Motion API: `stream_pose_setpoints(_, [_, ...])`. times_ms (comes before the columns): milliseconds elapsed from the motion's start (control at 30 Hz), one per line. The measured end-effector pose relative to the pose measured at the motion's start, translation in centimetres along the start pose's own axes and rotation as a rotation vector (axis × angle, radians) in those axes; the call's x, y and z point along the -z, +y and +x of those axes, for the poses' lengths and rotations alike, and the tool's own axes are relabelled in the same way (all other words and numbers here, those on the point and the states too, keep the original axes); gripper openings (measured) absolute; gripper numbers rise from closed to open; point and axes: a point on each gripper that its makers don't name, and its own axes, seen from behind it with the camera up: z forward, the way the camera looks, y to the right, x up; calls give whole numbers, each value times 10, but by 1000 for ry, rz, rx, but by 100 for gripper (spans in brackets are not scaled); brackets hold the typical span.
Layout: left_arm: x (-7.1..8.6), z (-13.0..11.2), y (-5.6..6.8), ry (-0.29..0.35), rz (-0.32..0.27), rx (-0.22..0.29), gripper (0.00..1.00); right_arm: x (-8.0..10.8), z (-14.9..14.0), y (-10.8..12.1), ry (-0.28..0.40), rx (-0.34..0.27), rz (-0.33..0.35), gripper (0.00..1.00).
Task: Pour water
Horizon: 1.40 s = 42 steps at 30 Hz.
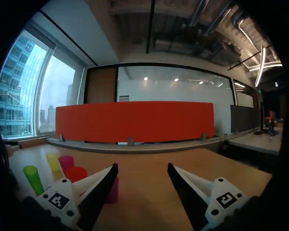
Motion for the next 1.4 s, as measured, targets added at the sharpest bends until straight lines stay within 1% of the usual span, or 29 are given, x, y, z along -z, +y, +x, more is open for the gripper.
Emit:
stream_pose_setpoints(200, [0,0,0,0,0,1,100,0,-9,7,-13,7,-16,99])
stream_pose_setpoints(400, [0,0,1,0,0,1,100,-2,-16,9,-23,-2,-21,99])
stream_pose_setpoints(900, [2,-1,1,0,0,1,100,-10,-24,12,-40,4,-22,99])
stream_pose_setpoints(1400, [0,-1,2,0,0,1,100,-3,-22,12,-30,15,-16,99])
